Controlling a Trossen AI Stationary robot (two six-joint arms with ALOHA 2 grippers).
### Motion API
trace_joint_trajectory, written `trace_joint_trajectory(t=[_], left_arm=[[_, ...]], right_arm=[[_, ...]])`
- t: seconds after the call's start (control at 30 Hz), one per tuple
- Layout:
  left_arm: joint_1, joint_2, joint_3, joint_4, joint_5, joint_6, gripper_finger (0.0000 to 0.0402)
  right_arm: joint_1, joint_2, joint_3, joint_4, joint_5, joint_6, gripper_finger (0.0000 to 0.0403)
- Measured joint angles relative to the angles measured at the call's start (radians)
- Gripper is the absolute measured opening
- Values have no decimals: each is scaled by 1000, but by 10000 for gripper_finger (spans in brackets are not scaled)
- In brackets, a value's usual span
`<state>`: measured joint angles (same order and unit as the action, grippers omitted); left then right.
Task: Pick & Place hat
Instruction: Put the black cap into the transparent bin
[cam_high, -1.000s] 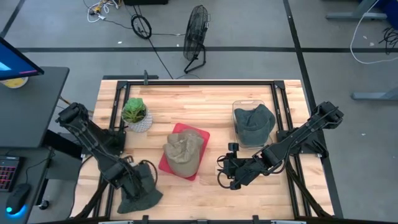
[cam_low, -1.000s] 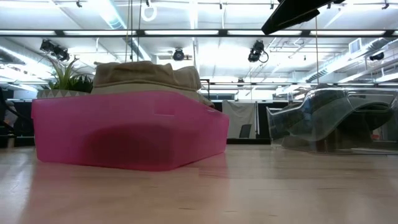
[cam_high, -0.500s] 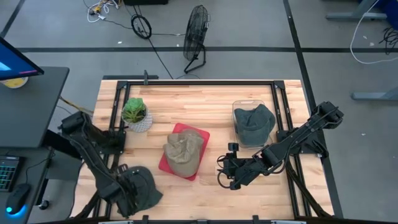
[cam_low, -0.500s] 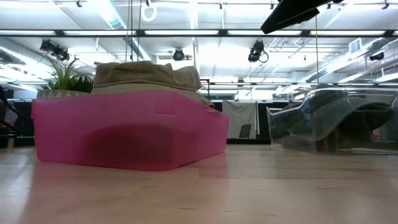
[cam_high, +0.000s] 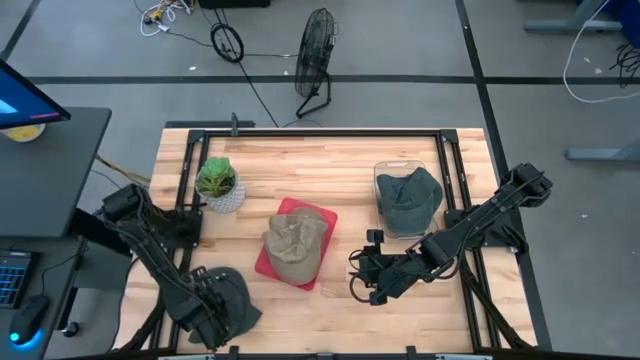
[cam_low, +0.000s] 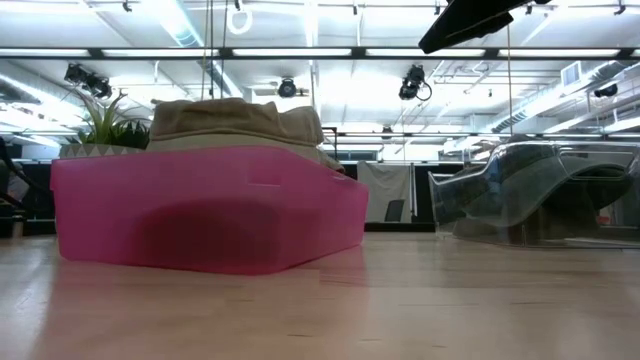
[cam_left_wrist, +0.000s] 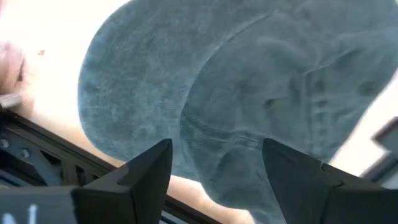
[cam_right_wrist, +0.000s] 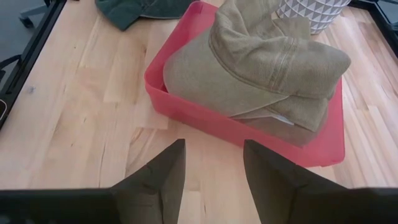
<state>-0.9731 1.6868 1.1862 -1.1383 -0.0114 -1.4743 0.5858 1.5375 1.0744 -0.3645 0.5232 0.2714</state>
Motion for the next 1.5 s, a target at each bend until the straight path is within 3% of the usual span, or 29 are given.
trace_joint_trajectory(t=[0.13, 0.43, 0.53, 0.77, 1.03, 1.17, 1.4, 1.5], left_arm=[[-20, 36, 0, -79, -2, -42, 255], [-41, 121, 1, 42, -20, -61, 206], [-41, 141, 1, 21, -26, -27, 165], [-25, 117, 14, -38, -78, -45, 17], [-14, 104, 221, -81, -337, -6, 14], [21, 103, 304, -174, -403, 29, 7], [130, 106, 320, -164, -432, 256, 9], [160, 110, 320, -97, -513, 416, 8]], right_arm=[[0, 0, 0, 9, 0, 0, 167], [0, 0, 0, 35, 0, -9, 167], [0, 0, 0, 60, 0, -18, 167], [0, 0, 0, 204, 0, -118, 167], [-15, 29, 0, 470, -1, -273, 167], [-43, 84, 1, 633, -61, -339, 167], [-90, 162, 1, 818, -184, -361, 167], [-97, 165, 1, 824, -192, -373, 167]])
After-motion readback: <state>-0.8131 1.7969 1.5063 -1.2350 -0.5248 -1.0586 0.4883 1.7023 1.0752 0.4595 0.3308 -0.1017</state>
